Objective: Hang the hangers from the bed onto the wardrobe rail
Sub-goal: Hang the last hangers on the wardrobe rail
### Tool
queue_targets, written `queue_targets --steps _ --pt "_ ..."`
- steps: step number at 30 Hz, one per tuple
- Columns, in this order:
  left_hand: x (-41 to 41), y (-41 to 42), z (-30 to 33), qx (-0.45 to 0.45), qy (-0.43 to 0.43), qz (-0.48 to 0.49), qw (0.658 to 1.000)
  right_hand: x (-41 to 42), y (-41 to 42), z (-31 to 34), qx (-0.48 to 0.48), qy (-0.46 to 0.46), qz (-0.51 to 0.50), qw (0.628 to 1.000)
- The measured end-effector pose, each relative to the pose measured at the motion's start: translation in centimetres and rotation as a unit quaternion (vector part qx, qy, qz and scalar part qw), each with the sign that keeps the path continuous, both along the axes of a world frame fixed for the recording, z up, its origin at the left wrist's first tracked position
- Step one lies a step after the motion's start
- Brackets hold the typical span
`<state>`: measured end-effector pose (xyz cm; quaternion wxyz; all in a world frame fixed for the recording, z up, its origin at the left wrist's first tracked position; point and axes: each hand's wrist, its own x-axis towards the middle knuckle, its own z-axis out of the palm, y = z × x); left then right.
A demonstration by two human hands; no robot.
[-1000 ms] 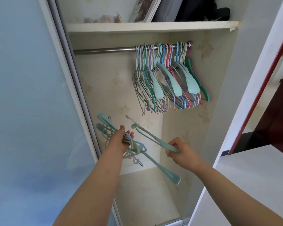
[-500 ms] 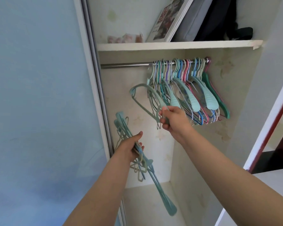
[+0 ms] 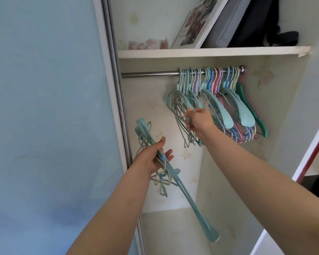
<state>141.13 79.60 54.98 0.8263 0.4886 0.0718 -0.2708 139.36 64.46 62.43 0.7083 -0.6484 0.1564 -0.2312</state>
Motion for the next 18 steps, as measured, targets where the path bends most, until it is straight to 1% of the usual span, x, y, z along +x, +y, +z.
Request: queue_targets --steps 3,5,7,8,9,10,11,12,13,14,15,16,17,18 --pt "-0.2 -0.2 -0.3 -0.007 0.002 0.009 1.0 -0.8 -0.3 -0.7 -0.024 -0.013 -0.04 0.999" --pt "-0.5 -0.3 -0.7 -0.015 0.001 0.019 1.0 -1.6 -1.0 -2.6 -0.038 -0.015 -0.058 0.998" --pt "-1.0 -0.4 -1.3 -0.018 0.0 0.027 0.999 -3.2 -1.6 -5.6 -0.135 -0.029 -0.116 0.984" --pt "-1.2 -0.5 -1.6 -0.019 0.002 0.026 0.999 -4.2 -2.0 -7.5 -0.192 -0.024 -0.127 0.973" --pt "-1.4 -0.5 -2.0 -0.021 0.004 0.026 0.999 -5.5 -2.3 -9.4 -0.242 0.01 -0.112 0.964" --pt "-1.6 -0.6 -2.3 -0.024 0.008 0.025 0.999 -6.7 -2.9 -11.5 -0.287 0.088 -0.069 0.951" --pt "-1.7 -0.6 -2.6 -0.029 0.01 0.027 0.999 -8.1 -3.5 -13.6 -0.321 0.201 0.0 0.926" --pt "-1.8 -0.7 -2.9 -0.033 0.011 0.027 0.999 -9.5 -4.3 -15.7 -0.326 0.315 0.089 0.887" --pt "-2.0 -0.7 -3.2 -0.033 0.01 0.027 0.999 -11.1 -4.8 -17.5 -0.295 0.4 0.18 0.849" --pt "-2.1 -0.9 -3.5 -0.03 0.009 0.026 0.999 -12.4 -5.3 -19.0 -0.236 0.435 0.25 0.832" --pt "-2.3 -1.0 -3.8 -0.024 0.008 0.026 0.999 -13.6 -5.7 -20.1 -0.176 0.434 0.287 0.835" --pt "-2.4 -1.2 -4.0 -0.018 0.006 0.028 0.999 -14.7 -6.0 -20.8 -0.137 0.416 0.302 0.847" --pt "-2.6 -1.4 -4.3 -0.014 0.005 0.033 0.999 -15.4 -6.0 -21.2 -0.127 0.4 0.315 0.851" --pt "-2.6 -1.7 -4.5 -0.012 0.003 0.04 0.999 -15.9 -6.1 -21.6 -0.145 0.386 0.317 0.854"
